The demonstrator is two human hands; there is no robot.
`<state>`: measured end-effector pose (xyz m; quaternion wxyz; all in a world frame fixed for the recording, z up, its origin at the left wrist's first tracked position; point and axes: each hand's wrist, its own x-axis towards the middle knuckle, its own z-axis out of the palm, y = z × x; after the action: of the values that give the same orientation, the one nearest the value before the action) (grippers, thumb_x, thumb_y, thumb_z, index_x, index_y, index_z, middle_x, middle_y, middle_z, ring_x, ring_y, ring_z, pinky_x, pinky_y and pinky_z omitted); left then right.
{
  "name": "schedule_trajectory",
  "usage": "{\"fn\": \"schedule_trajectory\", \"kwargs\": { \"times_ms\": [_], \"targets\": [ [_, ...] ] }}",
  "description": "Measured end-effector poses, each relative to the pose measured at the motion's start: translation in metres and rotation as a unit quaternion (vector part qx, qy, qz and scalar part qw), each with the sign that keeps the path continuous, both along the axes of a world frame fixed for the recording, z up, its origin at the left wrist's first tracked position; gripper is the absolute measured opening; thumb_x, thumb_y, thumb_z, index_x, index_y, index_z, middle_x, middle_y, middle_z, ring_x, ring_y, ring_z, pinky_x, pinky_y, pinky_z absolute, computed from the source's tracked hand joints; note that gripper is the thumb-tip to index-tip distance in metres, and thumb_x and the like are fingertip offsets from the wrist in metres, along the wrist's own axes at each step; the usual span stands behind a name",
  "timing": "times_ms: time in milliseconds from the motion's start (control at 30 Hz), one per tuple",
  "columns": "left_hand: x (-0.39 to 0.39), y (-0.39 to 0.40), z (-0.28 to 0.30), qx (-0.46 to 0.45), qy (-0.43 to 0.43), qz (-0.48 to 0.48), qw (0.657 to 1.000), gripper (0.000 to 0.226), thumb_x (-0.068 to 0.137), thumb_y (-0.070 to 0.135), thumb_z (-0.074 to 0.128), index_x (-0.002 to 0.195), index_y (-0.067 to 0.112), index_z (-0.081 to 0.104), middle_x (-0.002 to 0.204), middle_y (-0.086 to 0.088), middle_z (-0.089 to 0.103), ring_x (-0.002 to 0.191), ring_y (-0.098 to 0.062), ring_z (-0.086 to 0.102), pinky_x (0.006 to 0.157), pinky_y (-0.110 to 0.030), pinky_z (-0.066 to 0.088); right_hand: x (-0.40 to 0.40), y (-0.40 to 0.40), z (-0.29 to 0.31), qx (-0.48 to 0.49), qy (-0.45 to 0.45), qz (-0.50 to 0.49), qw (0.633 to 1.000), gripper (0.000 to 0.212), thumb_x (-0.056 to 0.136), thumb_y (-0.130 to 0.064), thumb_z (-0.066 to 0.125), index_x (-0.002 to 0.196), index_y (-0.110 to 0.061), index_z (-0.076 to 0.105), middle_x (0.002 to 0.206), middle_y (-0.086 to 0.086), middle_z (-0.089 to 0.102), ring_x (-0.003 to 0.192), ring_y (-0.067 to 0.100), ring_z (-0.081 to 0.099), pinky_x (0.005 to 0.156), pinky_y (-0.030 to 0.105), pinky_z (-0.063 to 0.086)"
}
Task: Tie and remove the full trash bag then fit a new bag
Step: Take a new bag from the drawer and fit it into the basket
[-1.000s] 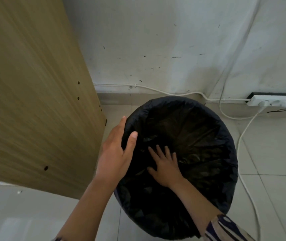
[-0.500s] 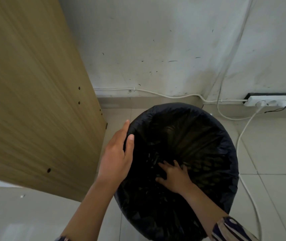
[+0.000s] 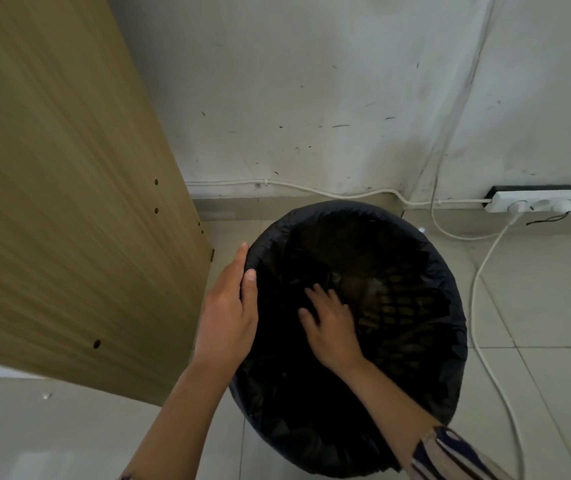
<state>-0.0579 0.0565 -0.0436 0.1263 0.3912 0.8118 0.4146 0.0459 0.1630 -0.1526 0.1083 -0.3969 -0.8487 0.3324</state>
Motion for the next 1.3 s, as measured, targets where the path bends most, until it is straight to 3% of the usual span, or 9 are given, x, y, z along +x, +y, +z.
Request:
{"fn": "schedule_trajectory", "kwargs": {
  "times_ms": [133,267,433,533,633,933,1100,1200,1300],
  "targets": [
    [0.001,0.0,0.001,0.001,-0.003,-0.002,1.0,0.046,0.098,0.026,0.03,0.143,0.023,0.025,0.146,0.004,0.037,0.12,0.005,0.029,0.095,-0.006,0.022,-0.041,-0.041,-0.002,-0.281,0.089,0.093,0.951,0.055,0.094,-0.047,0.032,0.144,-0.03,0.016,0.154,0.0,0.02,0.142,0.016,0.016,0.118,0.039,0.014],
    [-0.002,0.001,0.003,0.002,-0.015,0.007,1.0,0.046,0.098,0.028,0.029,0.143,0.024,0.025,0.147,0.003,0.036,0.132,-0.009,0.033,0.1,-0.015,0.023,-0.046,-0.048,0.005,-0.349,0.08,0.103,0.928,0.052,0.092,-0.048,0.03,0.142,-0.035,0.021,0.152,-0.001,0.027,0.14,0.016,0.021,0.117,0.035,0.016],
    [-0.011,0.002,0.001,0.0,-0.036,0.024,0.999,0.046,0.098,0.03,0.027,0.143,0.024,0.025,0.147,0.001,0.036,0.134,-0.015,0.032,0.099,-0.017,0.022,-0.003,-0.02,0.005,-0.127,-0.122,0.116,0.978,0.051,0.097,-0.043,0.024,0.144,-0.029,0.014,0.156,0.0,0.008,0.143,0.023,0.002,0.115,0.041,0.001],
    [-0.012,0.002,0.0,-0.003,-0.039,0.028,0.999,0.046,0.098,0.03,0.027,0.143,0.024,0.025,0.146,0.0,0.036,0.133,-0.017,0.034,0.098,-0.018,0.022,0.015,-0.017,-0.007,-0.174,-0.301,0.179,0.92,0.056,0.094,-0.054,0.017,0.144,-0.035,0.002,0.156,-0.003,-0.011,0.142,0.028,-0.012,0.112,0.052,-0.008],
    [-0.011,0.001,0.001,-0.006,-0.033,0.021,0.999,0.046,0.097,0.031,0.027,0.143,0.024,0.025,0.147,0.001,0.036,0.134,-0.016,0.033,0.101,-0.02,0.023,0.015,-0.028,-0.018,-0.216,-0.36,0.227,0.879,0.061,0.091,-0.059,0.015,0.144,-0.035,-0.003,0.155,-0.001,-0.016,0.142,0.029,-0.013,0.112,0.054,-0.008],
    [-0.022,0.009,0.004,-0.02,-0.057,0.052,0.997,0.045,0.099,0.03,0.026,0.143,0.024,0.025,0.145,-0.004,0.039,0.131,-0.023,0.037,0.101,-0.027,0.03,0.037,-0.006,0.032,-0.087,-0.177,0.129,0.972,0.056,0.094,-0.05,0.028,0.144,-0.024,0.022,0.155,0.002,0.014,0.143,0.023,0.01,0.115,0.037,0.013],
    [-0.032,0.016,0.006,-0.009,-0.081,0.098,0.992,0.044,0.099,0.028,0.026,0.142,0.018,0.028,0.143,-0.008,0.042,0.129,-0.026,0.038,0.103,-0.031,0.03,0.054,0.013,0.061,0.052,-0.154,0.068,0.984,0.114,0.052,-0.087,-0.012,0.14,-0.027,0.03,0.151,-0.002,0.028,0.142,0.019,0.015,0.115,0.041,0.011],
    [-0.042,0.019,0.002,-0.009,-0.076,0.113,0.991,0.044,0.099,0.028,0.027,0.141,0.016,0.032,0.141,-0.009,0.044,0.128,-0.027,0.041,0.103,-0.034,0.032,0.059,0.014,0.066,0.127,-0.143,0.01,0.982,0.083,0.071,-0.068,0.006,0.135,-0.027,0.039,0.15,-0.001,0.03,0.143,0.021,0.007,0.114,0.044,-0.003],
    [-0.048,0.02,-0.002,-0.009,-0.085,0.124,0.989,0.043,0.099,0.028,0.028,0.14,0.016,0.034,0.141,-0.008,0.044,0.128,-0.026,0.041,0.104,-0.037,0.033,0.065,0.012,0.065,0.212,-0.103,-0.088,0.968,0.056,0.083,-0.054,0.031,0.123,-0.022,0.054,0.145,0.012,0.038,0.137,0.03,0.009,0.11,0.055,0.003]
  ]
}}
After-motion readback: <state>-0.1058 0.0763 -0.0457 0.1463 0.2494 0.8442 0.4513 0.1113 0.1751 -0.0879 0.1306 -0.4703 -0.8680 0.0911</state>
